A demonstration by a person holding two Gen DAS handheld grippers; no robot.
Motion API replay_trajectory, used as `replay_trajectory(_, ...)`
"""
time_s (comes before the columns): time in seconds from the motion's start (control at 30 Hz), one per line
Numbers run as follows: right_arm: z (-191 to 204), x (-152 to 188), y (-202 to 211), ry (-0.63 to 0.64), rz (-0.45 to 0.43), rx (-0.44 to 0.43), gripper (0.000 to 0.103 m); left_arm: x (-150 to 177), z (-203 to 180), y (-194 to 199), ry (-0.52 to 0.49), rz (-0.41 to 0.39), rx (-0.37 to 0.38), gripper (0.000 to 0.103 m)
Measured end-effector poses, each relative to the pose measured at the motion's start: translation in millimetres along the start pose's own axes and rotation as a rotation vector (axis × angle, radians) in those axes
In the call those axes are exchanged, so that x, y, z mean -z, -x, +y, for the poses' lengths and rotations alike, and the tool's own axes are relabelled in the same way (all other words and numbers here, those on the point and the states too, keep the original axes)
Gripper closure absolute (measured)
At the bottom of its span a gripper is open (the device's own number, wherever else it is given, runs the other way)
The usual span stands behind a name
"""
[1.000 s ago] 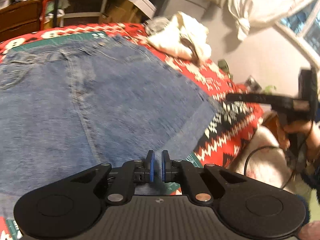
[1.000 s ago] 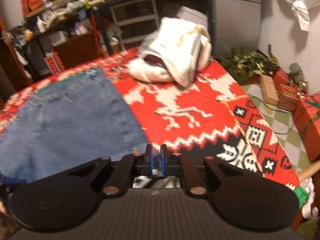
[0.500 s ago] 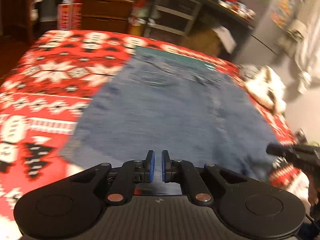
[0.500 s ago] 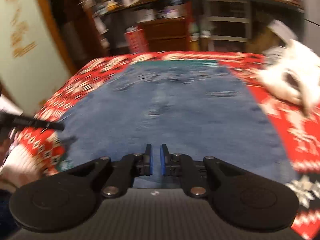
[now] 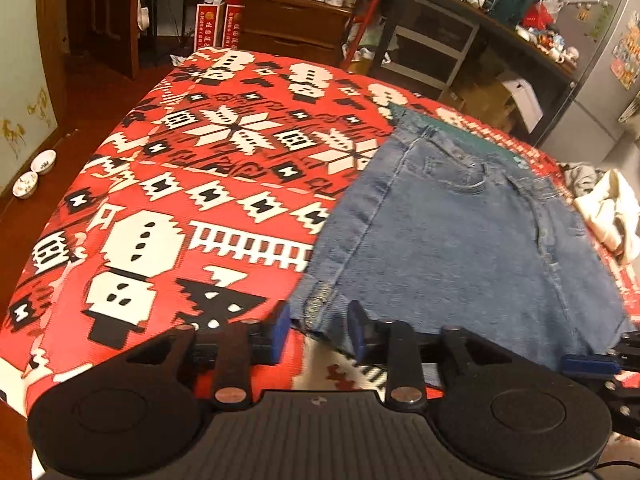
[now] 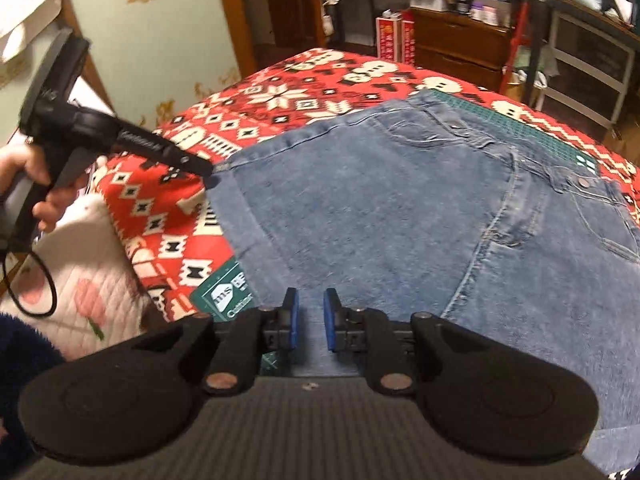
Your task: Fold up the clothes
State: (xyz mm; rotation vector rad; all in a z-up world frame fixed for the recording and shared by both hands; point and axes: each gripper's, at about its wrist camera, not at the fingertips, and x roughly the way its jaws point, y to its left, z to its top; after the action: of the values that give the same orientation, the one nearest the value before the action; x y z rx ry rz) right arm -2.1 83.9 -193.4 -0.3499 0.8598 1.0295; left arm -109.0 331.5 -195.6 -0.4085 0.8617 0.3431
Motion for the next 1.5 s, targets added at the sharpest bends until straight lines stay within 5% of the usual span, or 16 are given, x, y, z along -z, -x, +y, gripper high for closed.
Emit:
replay_trajectory(0.2, 7.5, 4.6, -13.0, 0.066, 0.045, 0.001, 0.082, 1.0, 3.1, -12.6, -0.002, -0.002, 0.004, 0.071)
replay_trajectory(0.33, 10.6, 9.0, -22.2, 0.086, 0.077, 0.003, 0.082, 1.0, -2.3, -12.7, -0.029, -0.012, -0.003, 0.089)
replay_trajectory(0.43, 15.1, 11.1, -24.0, 0.126, 0.084, 0.013, 0.082, 1.1, -3.3, -8.8, -0.036, -0.029, -0.010, 0.091)
replay_trajectory(0.67, 14.6, 12.8, -25.2, 0.129, 0.075, 0.022, 0.099, -1.6, -0.5, -7.1, -0.017, -0.049, -0.016, 0.091)
replay_trajectory(1.03, 9.4, 12.0, -18.6, 0.057, 0.087, -0.045, 0.091, -0.3, 0.4, -6.4, -0.011, -0.038, -0.025, 0.088)
replay_trajectory(1.27, -21.5, 19.3, 26.0, 0.001, 0.049, 0.016, 0.090, 0.2, -3.3, 9.0, -0.018, -0.054, -0.020, 0.086)
replay_trajectory(1.5, -31.0, 42.9, 45.7, -0.026, 0.087, -0.005, 0.090, 8.8, -37.3, 31.2, -0.072, -0.025, 0.114, 0.086)
